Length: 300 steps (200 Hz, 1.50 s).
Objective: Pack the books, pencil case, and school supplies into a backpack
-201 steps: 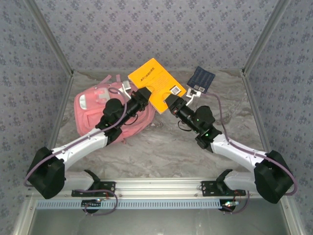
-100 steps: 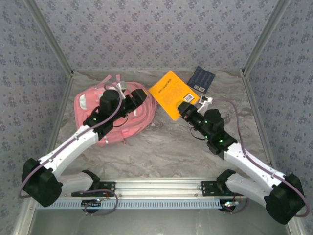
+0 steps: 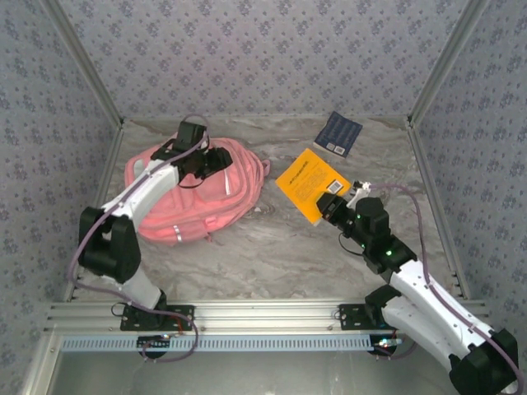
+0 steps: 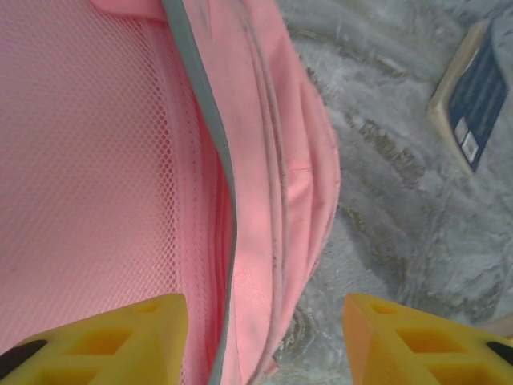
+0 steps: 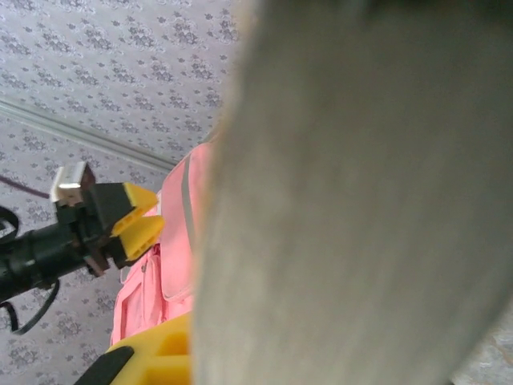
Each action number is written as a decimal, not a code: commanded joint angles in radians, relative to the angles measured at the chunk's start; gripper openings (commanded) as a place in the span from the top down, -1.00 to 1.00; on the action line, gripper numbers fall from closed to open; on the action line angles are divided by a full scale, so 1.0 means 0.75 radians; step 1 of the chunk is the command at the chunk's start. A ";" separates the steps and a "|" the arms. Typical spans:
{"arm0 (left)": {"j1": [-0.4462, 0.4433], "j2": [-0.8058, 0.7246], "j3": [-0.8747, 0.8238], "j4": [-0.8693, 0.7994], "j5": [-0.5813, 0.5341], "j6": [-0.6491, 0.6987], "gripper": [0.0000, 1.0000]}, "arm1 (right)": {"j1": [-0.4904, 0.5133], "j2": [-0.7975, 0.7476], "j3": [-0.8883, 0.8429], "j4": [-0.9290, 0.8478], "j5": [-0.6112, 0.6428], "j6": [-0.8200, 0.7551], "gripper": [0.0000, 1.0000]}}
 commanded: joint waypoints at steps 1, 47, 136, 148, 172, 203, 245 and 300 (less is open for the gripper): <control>0.009 0.056 0.071 -0.058 0.099 0.072 -0.02 | -0.021 -0.057 0.007 0.046 -0.035 -0.042 1.00; 0.019 0.212 0.158 -0.055 0.132 0.089 0.16 | -0.067 -0.085 -0.021 0.035 -0.090 -0.037 1.00; 0.027 0.387 0.331 -0.159 0.020 0.195 0.79 | -0.098 -0.079 -0.046 0.058 -0.128 -0.039 1.00; 0.027 0.403 0.360 -0.187 0.033 0.220 1.00 | -0.100 -0.081 -0.043 0.049 -0.128 -0.045 1.00; 0.023 0.381 0.378 -0.219 0.067 0.260 1.00 | -0.105 -0.093 -0.007 -0.034 -0.114 -0.098 1.00; -0.031 0.334 0.445 -0.347 0.142 0.376 1.00 | -0.108 -0.131 0.066 -0.154 -0.064 -0.216 1.00; -0.213 0.254 0.562 -0.507 0.177 0.485 1.00 | -0.103 -0.154 0.244 -0.412 0.076 -0.351 1.00; -0.319 0.057 0.570 -0.579 0.218 0.497 1.00 | -0.109 -0.213 0.418 -0.732 0.171 -0.540 1.00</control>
